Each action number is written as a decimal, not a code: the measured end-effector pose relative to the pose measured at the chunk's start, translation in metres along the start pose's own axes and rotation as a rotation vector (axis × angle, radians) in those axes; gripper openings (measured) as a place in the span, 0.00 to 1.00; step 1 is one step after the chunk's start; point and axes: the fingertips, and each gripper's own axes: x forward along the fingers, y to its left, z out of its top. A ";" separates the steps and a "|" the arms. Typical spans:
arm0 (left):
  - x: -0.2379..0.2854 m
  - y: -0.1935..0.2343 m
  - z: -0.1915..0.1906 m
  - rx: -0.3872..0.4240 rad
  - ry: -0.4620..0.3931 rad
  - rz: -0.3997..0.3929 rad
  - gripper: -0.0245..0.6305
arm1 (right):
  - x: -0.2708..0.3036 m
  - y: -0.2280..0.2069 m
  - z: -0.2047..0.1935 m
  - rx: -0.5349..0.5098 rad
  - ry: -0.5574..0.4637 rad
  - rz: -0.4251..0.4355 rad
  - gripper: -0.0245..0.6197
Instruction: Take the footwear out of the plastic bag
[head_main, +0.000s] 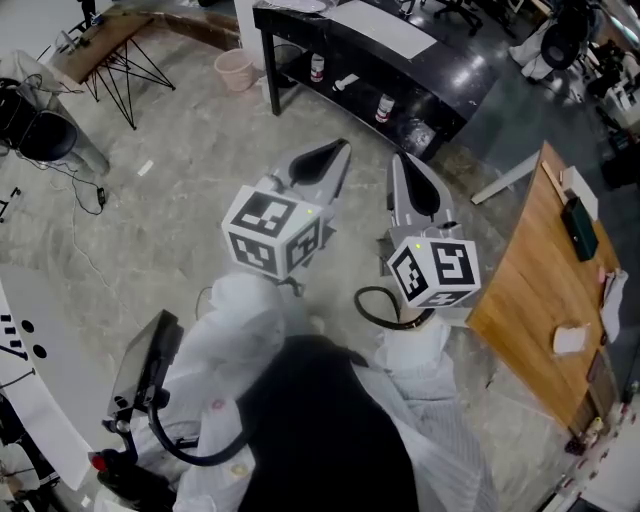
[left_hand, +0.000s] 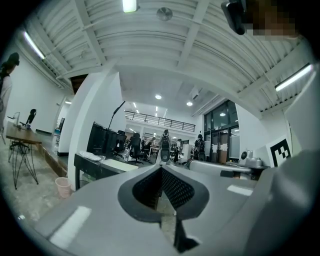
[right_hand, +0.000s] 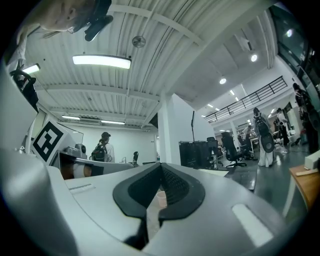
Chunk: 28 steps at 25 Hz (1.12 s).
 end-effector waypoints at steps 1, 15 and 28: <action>0.003 0.004 -0.001 -0.003 0.003 0.005 0.04 | 0.005 -0.001 -0.002 0.004 0.005 0.005 0.06; 0.093 0.159 0.015 -0.021 0.030 0.079 0.04 | 0.183 -0.021 -0.031 0.045 0.037 0.073 0.06; 0.213 0.385 0.039 -0.053 0.067 0.096 0.04 | 0.434 -0.054 -0.060 0.089 0.059 0.065 0.06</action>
